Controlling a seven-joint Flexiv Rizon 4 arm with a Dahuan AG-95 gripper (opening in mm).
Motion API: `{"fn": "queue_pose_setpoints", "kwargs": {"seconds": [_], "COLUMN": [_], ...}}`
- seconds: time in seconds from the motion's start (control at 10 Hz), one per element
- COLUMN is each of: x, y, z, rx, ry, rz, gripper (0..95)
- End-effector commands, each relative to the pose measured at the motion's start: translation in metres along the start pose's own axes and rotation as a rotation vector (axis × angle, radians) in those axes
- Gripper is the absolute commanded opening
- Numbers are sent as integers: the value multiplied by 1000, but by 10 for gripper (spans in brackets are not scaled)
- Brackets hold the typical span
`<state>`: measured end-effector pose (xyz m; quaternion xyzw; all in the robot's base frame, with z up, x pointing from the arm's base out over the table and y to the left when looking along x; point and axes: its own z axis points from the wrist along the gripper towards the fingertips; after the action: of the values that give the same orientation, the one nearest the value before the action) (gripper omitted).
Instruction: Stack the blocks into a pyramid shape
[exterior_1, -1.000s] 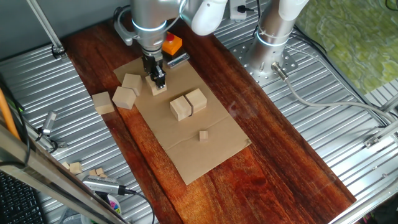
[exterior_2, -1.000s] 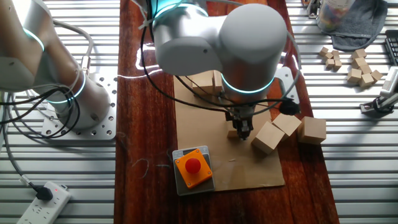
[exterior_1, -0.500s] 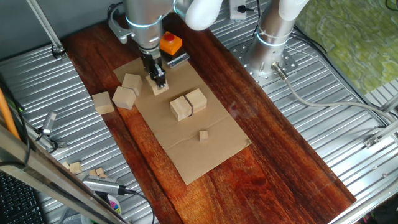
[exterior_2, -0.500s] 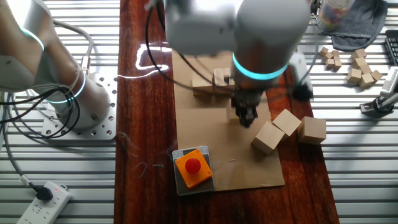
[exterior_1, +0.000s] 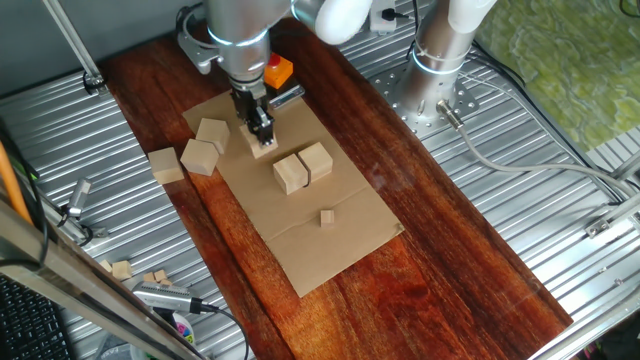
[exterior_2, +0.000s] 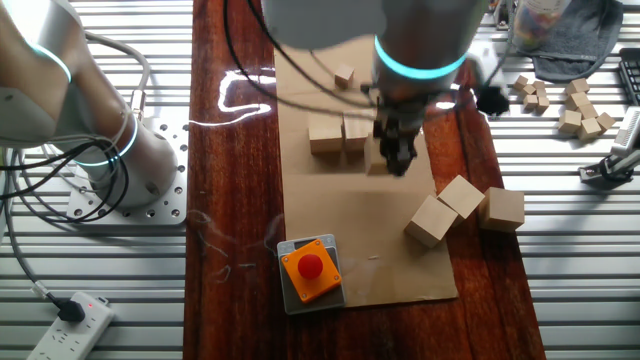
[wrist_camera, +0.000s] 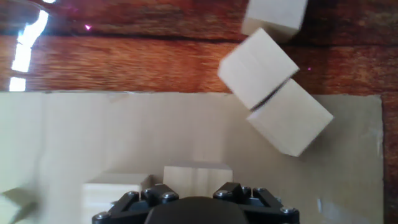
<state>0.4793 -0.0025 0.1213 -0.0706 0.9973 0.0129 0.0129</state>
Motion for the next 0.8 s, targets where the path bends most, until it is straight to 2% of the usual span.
{"fn": "queue_pose_setpoints", "kwargs": {"seconds": [0.1,0.3,0.7,0.8], "x": [-9,-14,-25,-25], "y": [19,33,48,49], "z": [5,5,-3,-2], "rx": [4,11,28,31], "ry": [8,1,3,-5], "rz": [16,16,9,-3], "gripper": [0,0,0,0]}}
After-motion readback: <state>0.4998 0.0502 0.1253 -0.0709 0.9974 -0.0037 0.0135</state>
